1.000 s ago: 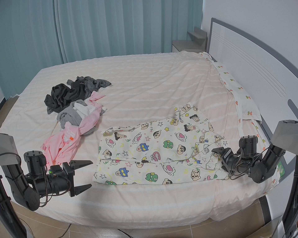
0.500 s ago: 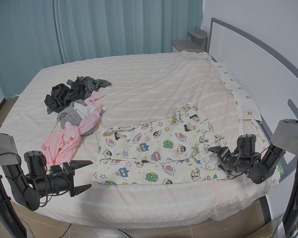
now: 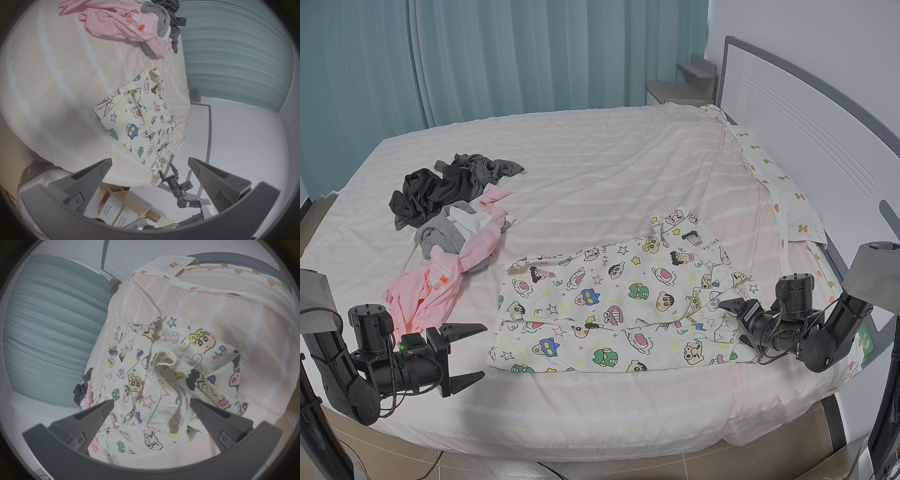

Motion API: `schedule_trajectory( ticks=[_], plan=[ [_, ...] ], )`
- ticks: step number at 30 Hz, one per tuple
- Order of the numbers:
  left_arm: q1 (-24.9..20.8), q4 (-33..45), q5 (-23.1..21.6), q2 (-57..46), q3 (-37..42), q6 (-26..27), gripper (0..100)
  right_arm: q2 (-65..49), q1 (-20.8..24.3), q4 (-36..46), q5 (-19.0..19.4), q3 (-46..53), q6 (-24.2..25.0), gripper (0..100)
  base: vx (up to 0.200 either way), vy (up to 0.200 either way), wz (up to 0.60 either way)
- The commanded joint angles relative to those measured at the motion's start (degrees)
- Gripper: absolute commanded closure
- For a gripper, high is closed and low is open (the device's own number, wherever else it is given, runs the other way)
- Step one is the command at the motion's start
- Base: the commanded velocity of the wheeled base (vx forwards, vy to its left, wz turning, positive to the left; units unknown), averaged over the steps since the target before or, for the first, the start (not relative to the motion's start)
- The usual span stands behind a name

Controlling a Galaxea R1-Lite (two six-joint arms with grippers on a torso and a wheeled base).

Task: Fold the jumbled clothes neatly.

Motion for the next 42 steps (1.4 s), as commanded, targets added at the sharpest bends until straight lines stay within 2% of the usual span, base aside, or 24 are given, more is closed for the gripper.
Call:
schedule_trajectory(
  ticks=[1,10,11,25,31,42],
  plan=[
    [0.0,0.0,0.0,0.1,0.0,0.0,0,2.1,-0.3,-0.1,0.0,-0.9,-0.1,0,0.0,0.0,0.0],
    [0.0,0.0,0.0,0.1,-0.1,0.0,0,4.9,-0.3,0.3,0.0,-4.1,-0.1,0,0.0,0.0,0.0],
    [0.0,0.0,0.0,0.2,-0.1,0.0,0,4.9,-0.3,0.5,0.0,-4.4,-0.3,100,0.0,0.0,0.0],
    [0.0,0.0,0.0,0.2,-0.1,0.0,0,3.4,-0.4,0.7,0.0,-3.0,-0.6,100,0.0,0.0,0.0],
    [0.0,0.0,0.0,0.2,-0.1,0.0,0,-0.8,0.1,0.9,0.0,-1.7,-0.6,100,0.0,0.0,0.0],
    [0.0,-0.1,0.0,0.2,-0.1,0.0,0,-8.2,2.5,6.2,0.0,0.4,-0.5,100,0.0,0.0,0.0]
  ],
)
